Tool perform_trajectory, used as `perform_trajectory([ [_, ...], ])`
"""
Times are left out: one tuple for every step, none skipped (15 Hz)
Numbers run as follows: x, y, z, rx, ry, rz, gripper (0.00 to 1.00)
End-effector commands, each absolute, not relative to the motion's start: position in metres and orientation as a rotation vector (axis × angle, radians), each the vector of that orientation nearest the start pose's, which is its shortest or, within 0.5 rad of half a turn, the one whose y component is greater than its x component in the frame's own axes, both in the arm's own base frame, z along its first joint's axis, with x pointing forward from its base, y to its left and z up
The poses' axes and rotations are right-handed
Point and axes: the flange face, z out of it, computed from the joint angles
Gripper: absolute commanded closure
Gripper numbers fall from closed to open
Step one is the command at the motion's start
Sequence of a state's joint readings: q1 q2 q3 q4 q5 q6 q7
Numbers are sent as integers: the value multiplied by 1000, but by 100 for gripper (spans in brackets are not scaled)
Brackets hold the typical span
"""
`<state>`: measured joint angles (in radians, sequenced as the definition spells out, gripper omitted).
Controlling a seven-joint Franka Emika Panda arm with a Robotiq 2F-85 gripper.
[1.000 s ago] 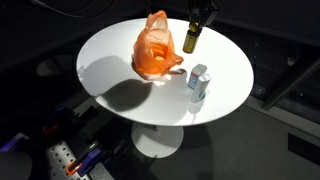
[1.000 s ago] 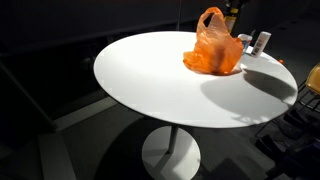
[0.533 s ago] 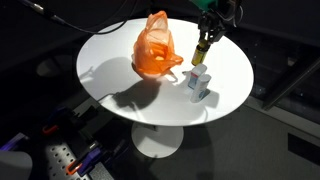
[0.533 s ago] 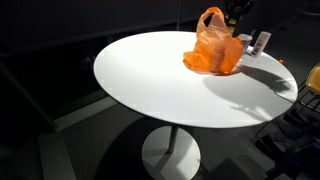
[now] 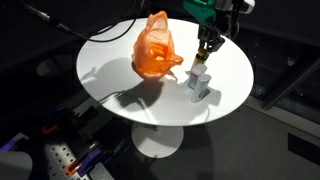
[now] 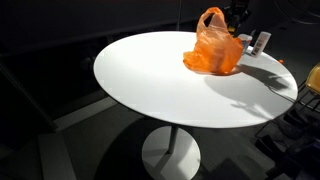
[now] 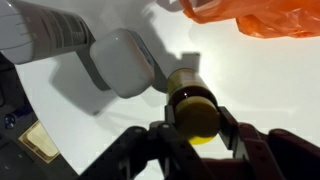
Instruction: Pick up the brown medicine bottle with a yellow lid from the orange plastic bag and put it on the table
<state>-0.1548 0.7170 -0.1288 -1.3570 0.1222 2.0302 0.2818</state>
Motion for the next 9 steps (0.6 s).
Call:
perform_trajectory([
  [713, -179, 302, -2978, 935, 25, 39],
  [713, -179, 303, -2981, 929, 29, 29],
  [712, -178, 304, -2980, 924, 32, 22],
  [711, -176, 307, -2978, 911, 41, 16],
  [710, -175, 310, -2982, 903, 40, 7],
  [709, -173, 313, -2983, 890, 45, 0],
  [707, -170, 319, -2987, 867, 56, 0],
  [705, -166, 324, -2999, 836, 70, 0],
  [703, -162, 328, -3008, 814, 81, 0],
])
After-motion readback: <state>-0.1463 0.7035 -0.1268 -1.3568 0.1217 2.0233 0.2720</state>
